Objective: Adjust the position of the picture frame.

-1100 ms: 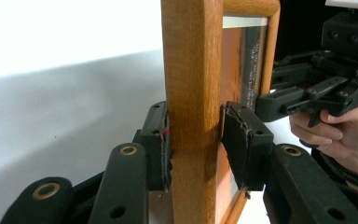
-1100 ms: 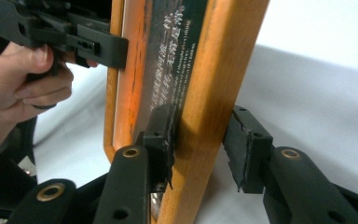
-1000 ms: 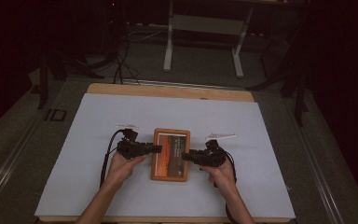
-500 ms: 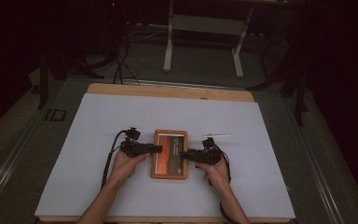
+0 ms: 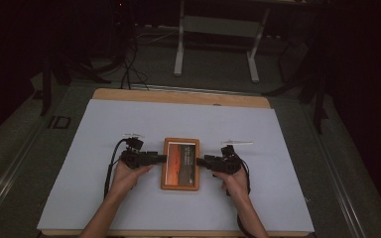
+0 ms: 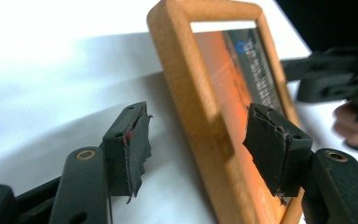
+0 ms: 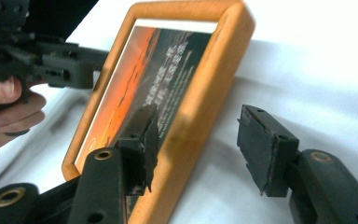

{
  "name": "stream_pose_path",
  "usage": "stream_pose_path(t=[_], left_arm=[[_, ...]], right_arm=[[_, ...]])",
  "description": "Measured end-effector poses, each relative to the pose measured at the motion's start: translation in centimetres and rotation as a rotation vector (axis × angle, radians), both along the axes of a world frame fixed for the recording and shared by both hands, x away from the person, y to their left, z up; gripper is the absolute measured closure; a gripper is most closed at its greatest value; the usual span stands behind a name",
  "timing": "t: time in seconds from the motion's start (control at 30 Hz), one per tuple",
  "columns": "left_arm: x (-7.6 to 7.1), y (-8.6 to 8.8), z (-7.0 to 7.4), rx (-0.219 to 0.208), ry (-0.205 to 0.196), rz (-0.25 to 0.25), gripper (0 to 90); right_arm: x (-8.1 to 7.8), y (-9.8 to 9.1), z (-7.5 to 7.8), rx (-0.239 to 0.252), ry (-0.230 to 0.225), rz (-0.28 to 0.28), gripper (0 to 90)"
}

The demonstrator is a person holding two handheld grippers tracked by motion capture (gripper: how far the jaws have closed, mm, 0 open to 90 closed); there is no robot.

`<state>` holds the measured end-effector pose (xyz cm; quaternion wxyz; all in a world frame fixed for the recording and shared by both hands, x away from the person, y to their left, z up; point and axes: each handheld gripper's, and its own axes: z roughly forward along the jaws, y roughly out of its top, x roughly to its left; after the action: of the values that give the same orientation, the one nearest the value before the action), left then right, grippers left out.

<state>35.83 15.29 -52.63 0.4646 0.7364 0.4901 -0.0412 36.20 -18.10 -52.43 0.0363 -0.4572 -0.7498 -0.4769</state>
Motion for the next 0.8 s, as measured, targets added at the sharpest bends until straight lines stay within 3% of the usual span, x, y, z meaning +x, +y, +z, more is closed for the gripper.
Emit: stream_pose_path(t=[0.3, 0.43, 0.63, 0.8], left_arm=[[-1.6, 1.0, 1.2, 0.084, -0.09, 0.046, 41.2], [-1.8, 1.1, 1.5, 0.083, -0.11, 0.06, 42.6], [-2.1, 1.2, 1.9, 0.088, -0.134, 0.072, 43.0], [-2.3, 1.1, 2.1, 0.097, -0.153, 0.07, 43.4]], right_arm=[[-0.5, -1.8, 1.2, -0.028, -0.083, -0.054, 43.5], [-0.6, -1.8, 1.3, -0.03, -0.089, -0.05, 43.5], [-0.8, -1.3, 1.4, -0.085, -0.112, -0.036, 43.3], [-0.8, -1.2, 1.5, -0.099, -0.125, -0.029, 43.3]])
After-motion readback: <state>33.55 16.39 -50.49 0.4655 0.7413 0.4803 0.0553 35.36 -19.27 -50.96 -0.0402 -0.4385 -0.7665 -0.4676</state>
